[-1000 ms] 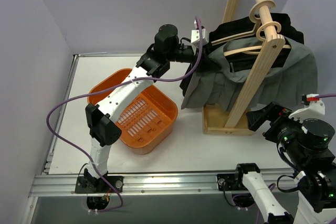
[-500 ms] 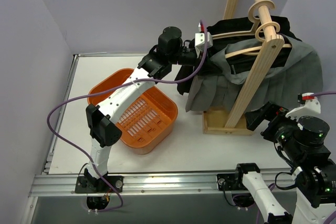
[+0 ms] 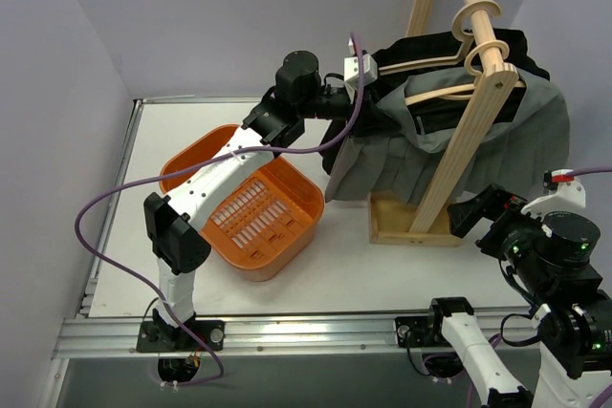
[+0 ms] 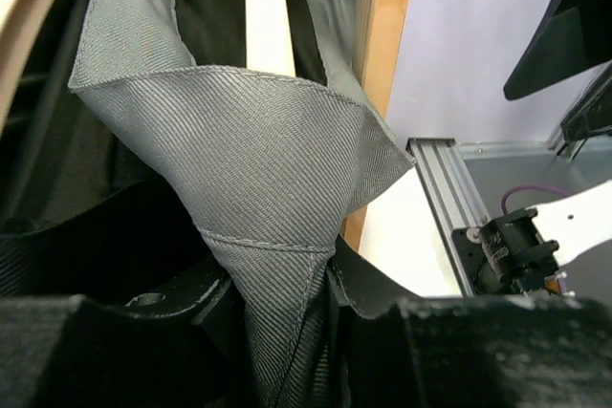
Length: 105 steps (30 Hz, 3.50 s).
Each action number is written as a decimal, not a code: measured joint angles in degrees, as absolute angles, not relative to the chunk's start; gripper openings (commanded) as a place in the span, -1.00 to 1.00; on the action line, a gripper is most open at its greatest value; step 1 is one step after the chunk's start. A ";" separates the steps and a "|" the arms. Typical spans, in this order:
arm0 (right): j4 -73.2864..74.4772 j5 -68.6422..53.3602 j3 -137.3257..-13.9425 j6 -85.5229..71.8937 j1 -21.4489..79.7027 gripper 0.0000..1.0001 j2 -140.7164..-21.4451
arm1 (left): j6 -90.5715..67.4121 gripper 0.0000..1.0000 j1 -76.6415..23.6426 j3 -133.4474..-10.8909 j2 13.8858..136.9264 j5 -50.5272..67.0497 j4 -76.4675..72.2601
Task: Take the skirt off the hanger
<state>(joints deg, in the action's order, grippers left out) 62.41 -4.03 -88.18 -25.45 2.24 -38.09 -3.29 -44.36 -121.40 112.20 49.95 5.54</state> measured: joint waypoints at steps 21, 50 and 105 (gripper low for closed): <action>62.41 -3.33 -88.18 -25.45 2.24 1.00 -37.98 | -35.48 -0.95 -38.81 -114.41 110.65 53.93 -26.55; 62.48 -2.76 -88.95 -25.45 2.35 1.00 -37.69 | -49.56 -0.95 -36.80 -112.38 110.78 52.69 -41.08; 55.05 -37.56 -79.55 -23.38 6.07 0.98 -49.80 | -32.73 -0.95 -29.41 -84.90 46.35 24.67 47.13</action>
